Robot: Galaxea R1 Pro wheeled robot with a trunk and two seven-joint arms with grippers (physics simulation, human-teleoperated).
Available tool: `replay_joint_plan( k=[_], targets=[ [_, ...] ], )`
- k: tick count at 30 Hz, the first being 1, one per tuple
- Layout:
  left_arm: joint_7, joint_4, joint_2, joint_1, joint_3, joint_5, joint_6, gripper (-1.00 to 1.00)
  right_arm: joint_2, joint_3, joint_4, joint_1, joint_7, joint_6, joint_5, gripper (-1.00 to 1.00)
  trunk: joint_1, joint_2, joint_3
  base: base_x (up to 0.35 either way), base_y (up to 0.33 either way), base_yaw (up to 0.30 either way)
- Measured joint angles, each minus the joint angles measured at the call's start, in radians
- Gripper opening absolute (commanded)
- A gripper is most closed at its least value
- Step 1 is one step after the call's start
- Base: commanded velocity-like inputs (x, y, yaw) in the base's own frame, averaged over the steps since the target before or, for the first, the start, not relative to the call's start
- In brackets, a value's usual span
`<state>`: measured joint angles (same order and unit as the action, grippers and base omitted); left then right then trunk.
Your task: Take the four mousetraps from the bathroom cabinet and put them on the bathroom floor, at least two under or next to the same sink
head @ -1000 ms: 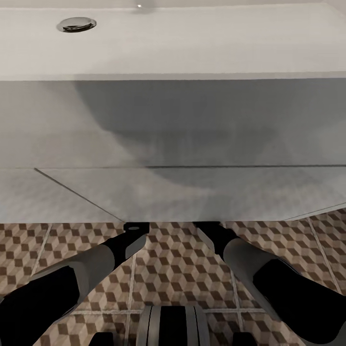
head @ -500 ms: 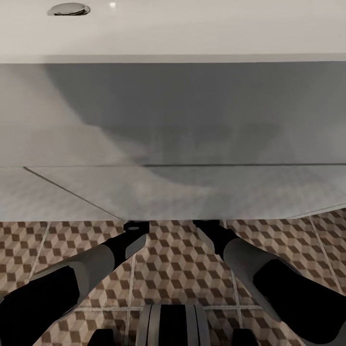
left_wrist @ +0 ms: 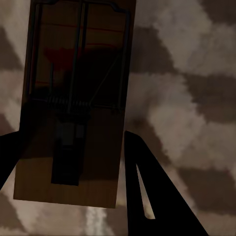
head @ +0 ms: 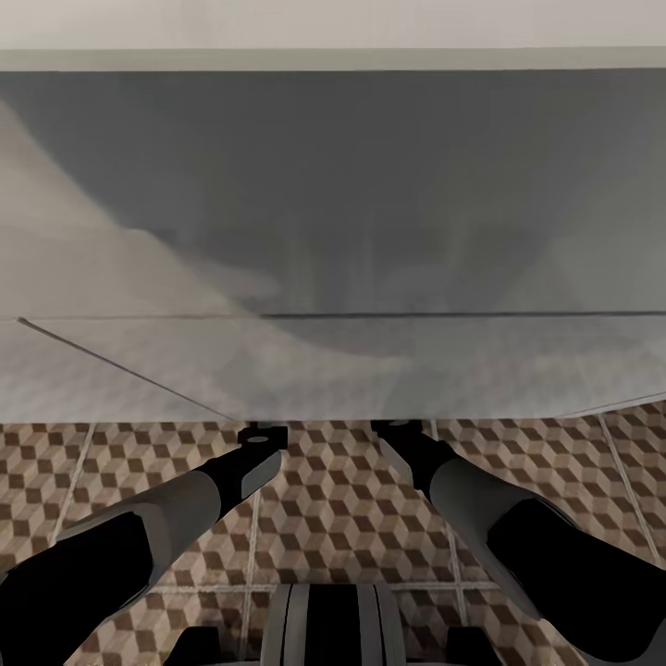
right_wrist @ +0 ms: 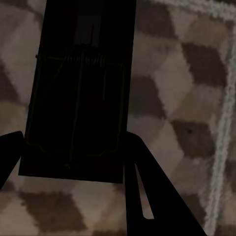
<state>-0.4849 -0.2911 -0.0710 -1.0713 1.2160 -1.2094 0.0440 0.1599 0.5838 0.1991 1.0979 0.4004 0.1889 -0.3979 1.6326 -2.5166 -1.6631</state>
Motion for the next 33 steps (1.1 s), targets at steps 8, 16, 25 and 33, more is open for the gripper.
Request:
replay_joint_plan(
  k=[8,16,25,33],
  targets=[
    [0.0,0.0,0.0,0.0,0.0,0.0,0.0,-1.0,0.0,0.0,0.0,0.0,0.001,-0.001,0.001,-1.0,0.0,0.0,-0.01,0.0,0.0,0.0],
    [0.0,0.0,-0.001,0.0,0.0,0.0,-0.001,-1.0,0.0,0.0,0.0,0.0,0.002,-0.004,0.001,-1.0,0.0,0.0,-0.011,0.0,0.0,0.0],
    [0.0,0.0,-0.002,0.0,0.0,0.0,-0.001,-1.0,0.001,0.003,-0.001,0.0,0.001,-0.09,0.001,-1.0,0.0,0.0,-0.011,0.0,0.0,0.0],
    [0.0,0.0,-0.002,0.0,0.0,0.001,-0.003,-1.0,0.002,0.003,0.0,0.0,0.001,-0.098,0.002,-1.0,0.0,0.0,-0.011,0.0,0.0,0.0]
  ],
)
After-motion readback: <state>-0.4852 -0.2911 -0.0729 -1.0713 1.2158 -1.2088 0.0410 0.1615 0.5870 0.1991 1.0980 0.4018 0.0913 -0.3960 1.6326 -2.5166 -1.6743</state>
